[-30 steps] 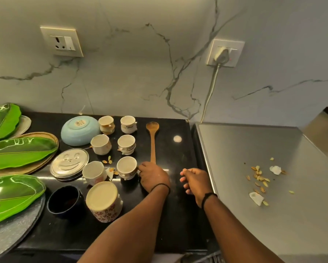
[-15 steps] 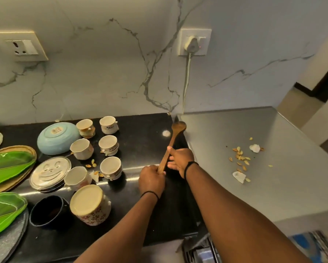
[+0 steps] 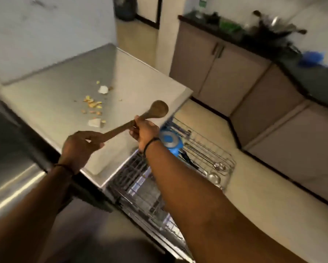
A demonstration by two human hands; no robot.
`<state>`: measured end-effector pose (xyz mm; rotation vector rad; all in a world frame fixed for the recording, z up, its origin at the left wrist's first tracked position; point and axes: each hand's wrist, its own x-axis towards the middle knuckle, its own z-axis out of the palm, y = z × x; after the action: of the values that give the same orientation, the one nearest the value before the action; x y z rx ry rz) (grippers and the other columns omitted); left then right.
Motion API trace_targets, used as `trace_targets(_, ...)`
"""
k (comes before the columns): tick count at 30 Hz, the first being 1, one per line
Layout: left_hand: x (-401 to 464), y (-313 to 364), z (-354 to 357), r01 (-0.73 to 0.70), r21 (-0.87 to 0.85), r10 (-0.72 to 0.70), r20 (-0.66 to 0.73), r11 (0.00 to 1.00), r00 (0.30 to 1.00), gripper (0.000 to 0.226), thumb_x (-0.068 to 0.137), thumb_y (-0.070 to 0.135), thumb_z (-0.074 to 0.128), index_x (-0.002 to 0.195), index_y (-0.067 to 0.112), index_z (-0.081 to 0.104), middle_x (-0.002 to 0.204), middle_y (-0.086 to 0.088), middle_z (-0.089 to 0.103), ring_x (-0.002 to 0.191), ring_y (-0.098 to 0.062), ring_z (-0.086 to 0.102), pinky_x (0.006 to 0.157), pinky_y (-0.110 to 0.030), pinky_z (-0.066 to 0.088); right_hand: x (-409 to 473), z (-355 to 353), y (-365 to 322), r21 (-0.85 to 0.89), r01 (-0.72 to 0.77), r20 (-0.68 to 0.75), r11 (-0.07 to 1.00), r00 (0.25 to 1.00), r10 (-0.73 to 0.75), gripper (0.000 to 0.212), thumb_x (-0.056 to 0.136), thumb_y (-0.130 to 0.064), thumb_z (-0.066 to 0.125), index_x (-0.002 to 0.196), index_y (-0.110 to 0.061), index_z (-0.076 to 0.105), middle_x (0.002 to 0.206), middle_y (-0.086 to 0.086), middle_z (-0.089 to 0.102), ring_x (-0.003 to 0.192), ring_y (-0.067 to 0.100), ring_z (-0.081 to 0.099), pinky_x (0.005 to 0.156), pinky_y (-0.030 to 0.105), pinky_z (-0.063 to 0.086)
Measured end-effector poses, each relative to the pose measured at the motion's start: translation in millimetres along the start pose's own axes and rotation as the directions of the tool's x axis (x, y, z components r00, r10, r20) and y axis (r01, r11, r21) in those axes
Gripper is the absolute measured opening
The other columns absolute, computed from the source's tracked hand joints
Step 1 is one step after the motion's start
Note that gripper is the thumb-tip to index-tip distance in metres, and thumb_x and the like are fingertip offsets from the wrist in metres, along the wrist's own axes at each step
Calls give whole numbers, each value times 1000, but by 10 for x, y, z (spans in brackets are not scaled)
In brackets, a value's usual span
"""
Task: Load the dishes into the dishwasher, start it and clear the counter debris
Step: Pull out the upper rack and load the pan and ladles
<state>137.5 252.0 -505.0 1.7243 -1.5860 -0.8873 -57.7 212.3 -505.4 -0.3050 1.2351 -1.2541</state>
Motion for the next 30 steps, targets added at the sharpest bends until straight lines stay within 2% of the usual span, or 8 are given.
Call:
trace_targets(4, -94, 403, 985, -215, 82, 208, 86, 973, 974, 21, 77, 19, 77, 98, 18, 75, 96, -9, 70, 87, -28, 64, 79, -34, 47, -136, -1280, -86, 186, 58, -207, 981, 978, -19, 12, 91, -17, 64, 81, -10, 61, 64, 6, 63, 44, 9, 57, 41, 19, 47)
trace_targets(6, -178, 562, 1391, -324, 180, 296, 164, 929, 941, 26, 82, 28, 66, 103, 15, 75, 97, -12, 69, 90, -29, 63, 74, -32, 45, -228, -1781, -40, 265, 67, -290, 962, 957, 13, 16, 93, -16, 61, 79, -9, 61, 54, 3, 61, 40, 8, 54, 40, 17, 45)
trace_targets(10, -232, 571, 2033, -556, 352, 409, 411, 753, 815, 35, 85, 30, 49, 109, 17, 70, 102, -12, 66, 91, -35, 64, 78, -41, 54, -341, -2490, 154, 373, 30, -387, 927, 913, 126, 14, 95, -14, 58, 85, -5, 60, 51, 4, 60, 38, 7, 52, 39, 17, 45)
trace_targets(12, -261, 547, 2293, -632, 425, 413, 501, 648, 761, 33, 81, 32, 43, 98, 19, 69, 91, -9, 64, 80, -35, 65, 65, -44, 56, -351, -2768, 315, 408, 5, -445, 913, 874, 194, 12, 93, -12, 60, 83, -4, 59, 51, 7, 61, 37, 7, 53, 39, 17, 47)
trace_targets(15, -370, 592, 2607, -694, 539, 385, 582, 478, 717, 16, 68, 14, 72, 83, 17, 69, 77, -9, 63, 62, -34, 63, 48, -38, 53, -272, -3100, 523, 499, -70, -440, 864, 838, 323, 17, 94, -12, 58, 80, -4, 59, 48, 6, 62, 36, 7, 54, 40, 18, 49)
trace_targets(18, -271, 616, 2902, -695, 606, 375, 585, 387, 719, 34, 55, 6, 84, 82, 19, 67, 75, -6, 61, 64, -33, 62, 51, -36, 51, 10, -3296, 597, 538, -148, -404, 830, 819, 408, 24, 97, -15, 54, 77, -1, 56, 43, 6, 59, 31, 6, 50, 38, 17, 46)
trace_targets(23, -136, 518, 3422, -781, 573, 363, 692, 250, 624, 26, 56, 6, 84, 72, 20, 69, 71, -2, 60, 67, -27, 62, 62, -37, 51, 380, -3586, 841, 608, -184, -379, 773, 787, 486, 11, 97, -10, 50, 90, -2, 53, 49, 7, 50, 31, 10, 40, 32, 18, 35)
trace_targets(30, 203, 294, 3904, -839, 507, 303, 782, 200, 545, 29, 53, -4, 76, 71, 14, 64, 71, -8, 55, 67, -32, 57, 57, -40, 48, 659, -3778, 963, 683, -151, -389, 715, 753, 531, 17, 96, -12, 54, 84, 0, 55, 67, 13, 54, 34, 10, 48, 34, 18, 41)
